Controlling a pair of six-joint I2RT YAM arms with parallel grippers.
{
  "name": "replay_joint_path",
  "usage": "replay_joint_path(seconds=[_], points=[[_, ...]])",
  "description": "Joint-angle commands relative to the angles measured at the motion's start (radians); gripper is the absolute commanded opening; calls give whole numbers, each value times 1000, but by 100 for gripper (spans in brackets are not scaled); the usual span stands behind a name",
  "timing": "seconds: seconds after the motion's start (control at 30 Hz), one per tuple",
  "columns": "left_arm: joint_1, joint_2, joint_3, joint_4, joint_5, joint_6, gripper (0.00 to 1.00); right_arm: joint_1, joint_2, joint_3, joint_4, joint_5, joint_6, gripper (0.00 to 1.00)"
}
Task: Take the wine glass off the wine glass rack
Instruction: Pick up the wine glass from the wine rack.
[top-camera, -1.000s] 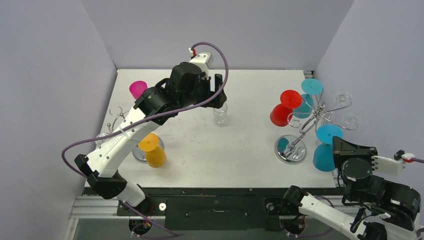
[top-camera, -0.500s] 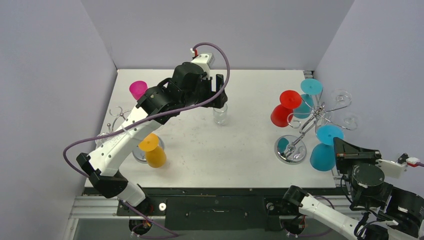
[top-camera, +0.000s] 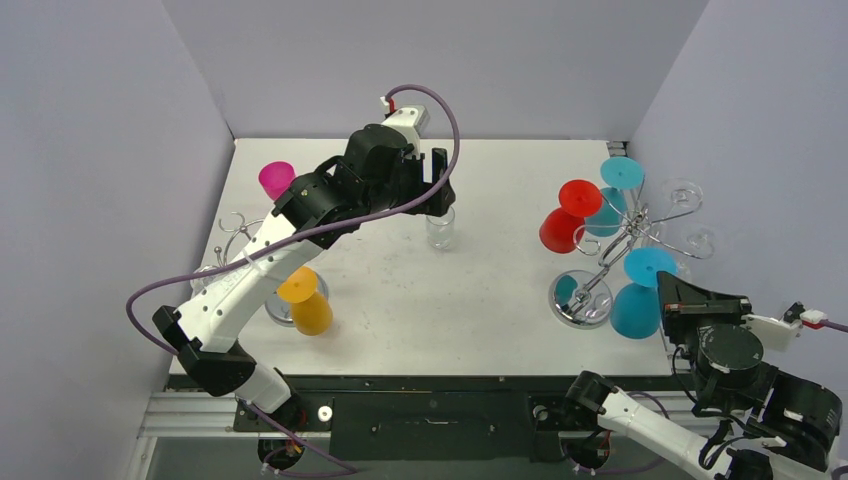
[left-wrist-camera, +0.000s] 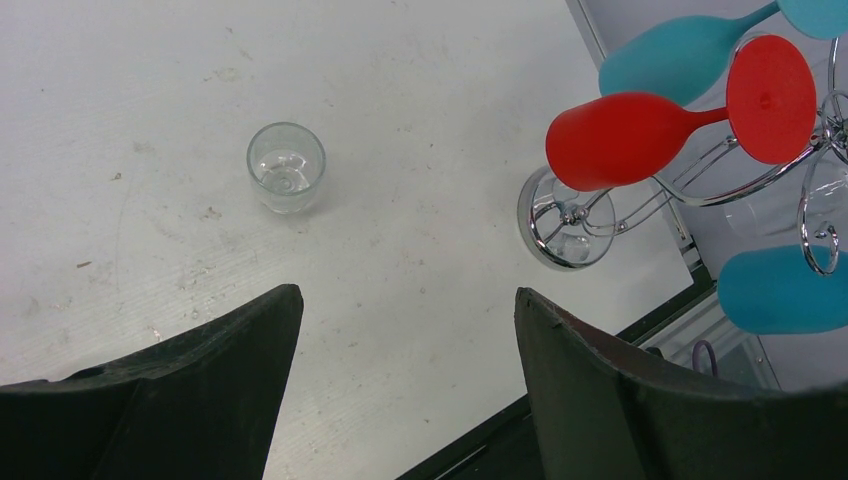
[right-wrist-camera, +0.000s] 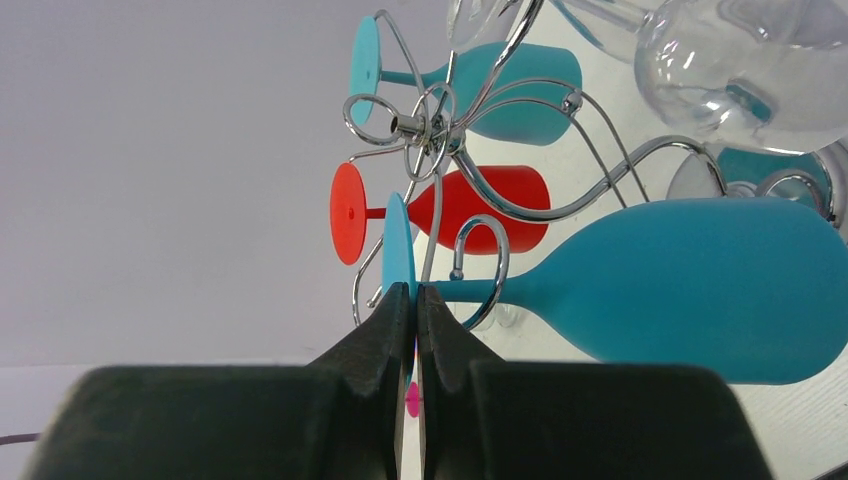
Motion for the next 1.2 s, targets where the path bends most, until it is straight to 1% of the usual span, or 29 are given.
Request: replay_joint_path(seconds=[0.0,0.33,0.43,0.57,0.9,1.17], points=[[6,-4,-2,51,8,-2,75,8,8,-11,72,-10,-12,0],[7,-9,-8,55,10,-2,75,8,4,-34,99,-2,-5,0],[8,-13,-10,55,8,-2,75,7,-3,-66,149,10,-8,0],[8,-20,-12,51,2,0,75,7,12,-74,175,33,-4,0],[16,-24,-10,48,2,6,75,7,14,-88,174,128,58,0],[19,-5,18,39,7,9,75,7,13,-85,128,212,125,0]])
